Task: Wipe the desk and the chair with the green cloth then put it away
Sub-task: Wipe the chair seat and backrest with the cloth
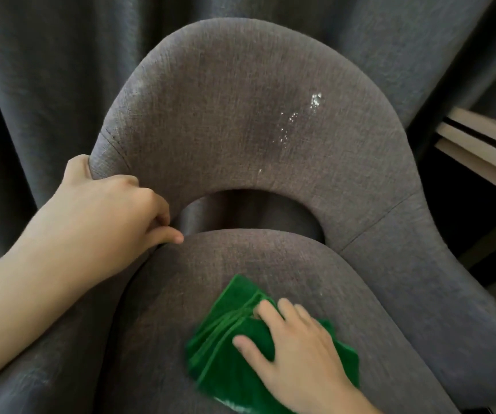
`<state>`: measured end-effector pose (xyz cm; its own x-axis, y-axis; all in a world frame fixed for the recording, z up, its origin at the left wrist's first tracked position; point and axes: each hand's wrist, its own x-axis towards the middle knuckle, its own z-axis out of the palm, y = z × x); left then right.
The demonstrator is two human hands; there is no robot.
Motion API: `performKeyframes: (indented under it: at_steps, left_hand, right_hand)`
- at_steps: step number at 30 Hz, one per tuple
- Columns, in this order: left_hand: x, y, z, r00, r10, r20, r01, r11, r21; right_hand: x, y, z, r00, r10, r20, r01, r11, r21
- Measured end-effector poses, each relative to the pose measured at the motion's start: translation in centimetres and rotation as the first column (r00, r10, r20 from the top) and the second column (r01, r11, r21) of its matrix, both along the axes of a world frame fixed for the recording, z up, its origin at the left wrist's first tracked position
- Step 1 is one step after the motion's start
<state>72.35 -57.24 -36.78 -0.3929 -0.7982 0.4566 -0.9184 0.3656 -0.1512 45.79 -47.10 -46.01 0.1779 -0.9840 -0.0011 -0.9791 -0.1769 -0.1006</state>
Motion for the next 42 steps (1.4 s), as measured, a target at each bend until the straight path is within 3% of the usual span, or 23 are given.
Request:
performKeyframes:
  at_steps: [9,11,15,20,22,25,29,34,39,42]
  left_hand:
    - [0.3,-0.1,-0.1,1.000,0.003,-0.004,-0.003,0.999,0.050]
    - [0.4,-0.3,-0.2,1.000,0.019,-0.017,-0.018,0.998,0.061]
    - [0.5,-0.7,-0.6,0.999,0.005,-0.034,-0.004,0.999,0.038]
    - [1.6,-2.2,-1.7,0.990,-0.059,-0.128,0.081,0.982,0.171]
    - [1.8,-2.6,-2.2,0.988,-0.065,-0.140,0.088,0.982,0.166]
    - [1.9,-2.8,-2.2,0.985,-0.060,-0.162,0.091,0.977,0.192]
    - [2.3,-3.6,-2.6,0.987,-0.062,-0.146,0.092,0.973,0.213]
    - [2.3,-4.0,-2.9,0.989,-0.050,-0.136,0.079,0.973,0.215]
    - [2.2,-3.6,-3.0,0.989,-0.054,-0.140,0.078,0.981,0.175]
    - [2.4,-3.4,-3.0,0.989,-0.058,-0.137,0.080,0.984,0.162]
  right_hand:
    - [-0.4,-16.3,-0.7,0.953,-0.295,0.067,0.301,0.948,-0.104]
    - [0.2,-15.2,-0.8,0.960,-0.276,0.047,0.280,0.952,-0.127]
    - [0.0,-5.9,-0.6,0.996,-0.083,0.017,0.084,0.992,-0.093]
    - [-3.3,-0.6,0.3,1.000,-0.014,-0.018,0.014,1.000,0.007]
    - [-5.5,-3.5,0.1,0.996,-0.078,-0.046,0.077,0.997,-0.018]
    - [-10.1,-9.9,-0.4,0.950,-0.310,-0.027,0.304,0.944,-0.126]
    - [-11.4,-13.8,-0.8,0.863,-0.506,0.006,0.503,0.858,-0.105]
    - [-4.4,-7.4,-0.5,0.933,-0.359,-0.011,0.357,0.929,-0.100]
    - [7.2,0.6,0.7,0.991,0.071,0.117,-0.074,0.997,0.020]
    - [7.1,-1.1,0.7,0.988,0.086,0.127,-0.090,0.996,0.022]
